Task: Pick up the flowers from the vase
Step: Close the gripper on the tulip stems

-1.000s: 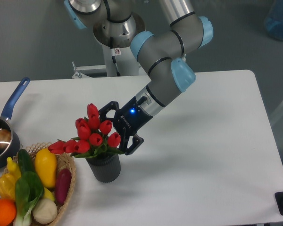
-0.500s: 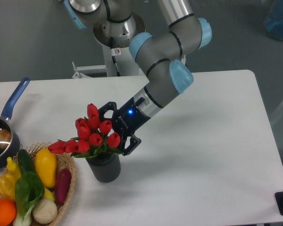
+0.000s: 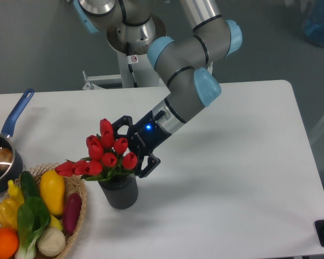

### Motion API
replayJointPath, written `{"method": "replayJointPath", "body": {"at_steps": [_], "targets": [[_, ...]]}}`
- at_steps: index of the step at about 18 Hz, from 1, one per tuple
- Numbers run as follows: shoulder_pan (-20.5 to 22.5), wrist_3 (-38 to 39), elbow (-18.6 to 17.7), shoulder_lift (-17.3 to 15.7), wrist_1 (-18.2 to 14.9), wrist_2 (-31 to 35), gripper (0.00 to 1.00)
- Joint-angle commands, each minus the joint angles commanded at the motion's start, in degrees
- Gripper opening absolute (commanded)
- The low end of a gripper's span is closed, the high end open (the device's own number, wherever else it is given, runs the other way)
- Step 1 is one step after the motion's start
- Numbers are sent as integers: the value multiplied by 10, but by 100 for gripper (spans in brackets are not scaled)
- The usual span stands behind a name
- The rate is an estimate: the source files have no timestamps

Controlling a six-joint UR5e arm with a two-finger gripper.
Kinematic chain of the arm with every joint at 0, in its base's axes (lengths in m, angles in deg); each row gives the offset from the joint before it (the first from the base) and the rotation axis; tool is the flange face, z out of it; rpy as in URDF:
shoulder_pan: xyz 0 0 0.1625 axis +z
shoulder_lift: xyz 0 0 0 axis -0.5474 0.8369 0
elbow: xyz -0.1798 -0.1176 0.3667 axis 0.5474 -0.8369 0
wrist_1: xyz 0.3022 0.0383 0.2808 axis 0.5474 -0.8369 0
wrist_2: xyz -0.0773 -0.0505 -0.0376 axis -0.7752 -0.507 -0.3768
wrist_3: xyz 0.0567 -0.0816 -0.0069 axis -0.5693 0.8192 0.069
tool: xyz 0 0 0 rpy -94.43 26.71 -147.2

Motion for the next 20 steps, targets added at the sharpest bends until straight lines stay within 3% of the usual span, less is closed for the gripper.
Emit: {"method": "replayJointPath", "body": {"at_steps": [12,20], "targets": [[-1,-3,2,3,1,0,96],[-1,-4,2,5,6,-30,100]]}}
